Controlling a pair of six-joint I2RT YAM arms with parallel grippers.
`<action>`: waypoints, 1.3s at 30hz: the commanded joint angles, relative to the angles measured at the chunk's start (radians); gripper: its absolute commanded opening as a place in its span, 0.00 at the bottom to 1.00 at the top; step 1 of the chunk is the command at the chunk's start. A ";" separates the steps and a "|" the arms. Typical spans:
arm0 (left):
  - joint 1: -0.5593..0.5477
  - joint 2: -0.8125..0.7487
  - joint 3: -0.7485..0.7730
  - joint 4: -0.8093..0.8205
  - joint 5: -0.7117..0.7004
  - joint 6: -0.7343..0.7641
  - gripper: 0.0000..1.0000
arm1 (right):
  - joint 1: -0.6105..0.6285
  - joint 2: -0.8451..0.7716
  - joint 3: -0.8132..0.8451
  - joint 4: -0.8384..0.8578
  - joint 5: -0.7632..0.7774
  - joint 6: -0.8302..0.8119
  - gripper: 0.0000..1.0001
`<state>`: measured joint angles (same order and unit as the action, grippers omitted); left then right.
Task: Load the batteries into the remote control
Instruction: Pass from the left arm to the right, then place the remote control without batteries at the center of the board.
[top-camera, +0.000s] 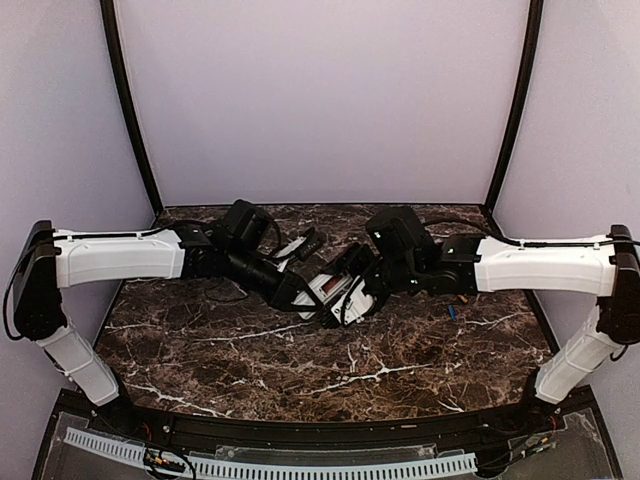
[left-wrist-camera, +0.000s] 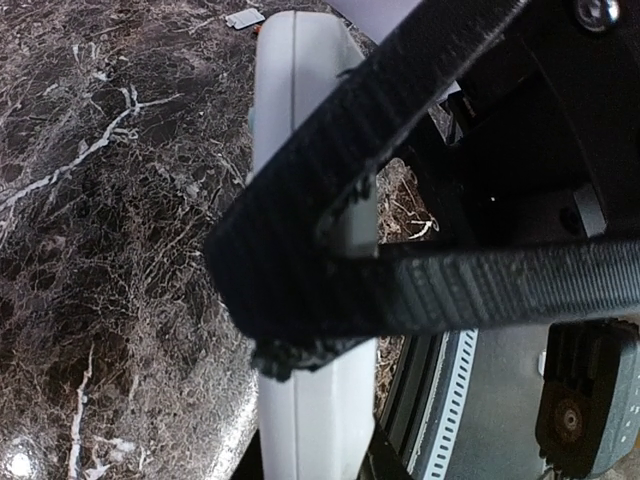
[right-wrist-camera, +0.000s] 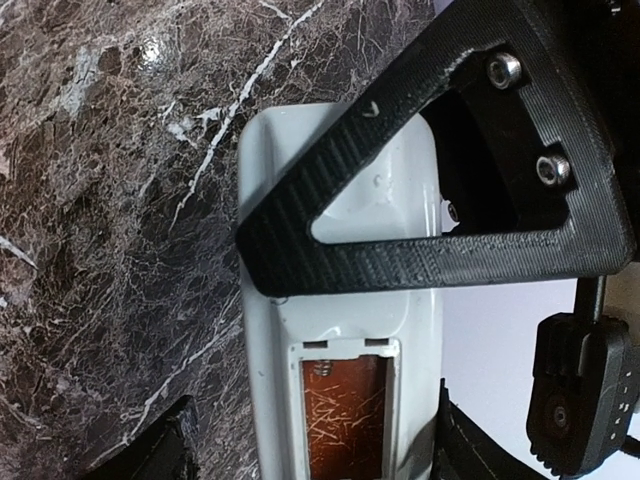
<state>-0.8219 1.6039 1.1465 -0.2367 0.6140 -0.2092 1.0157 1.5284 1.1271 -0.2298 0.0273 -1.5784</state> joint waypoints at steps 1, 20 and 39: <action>0.006 0.007 0.039 -0.008 0.029 0.013 0.00 | 0.020 0.025 0.025 0.057 0.043 0.003 0.71; 0.029 0.008 0.109 -0.111 0.078 0.032 0.42 | 0.028 0.064 0.075 -0.071 0.095 0.288 0.18; 0.277 -0.105 0.145 -0.254 -0.244 0.030 0.55 | 0.024 0.355 0.215 -0.428 -0.092 1.155 0.23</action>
<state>-0.5533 1.5425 1.3025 -0.4564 0.4179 -0.1772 1.0401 1.8069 1.2690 -0.5629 -0.0502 -0.6090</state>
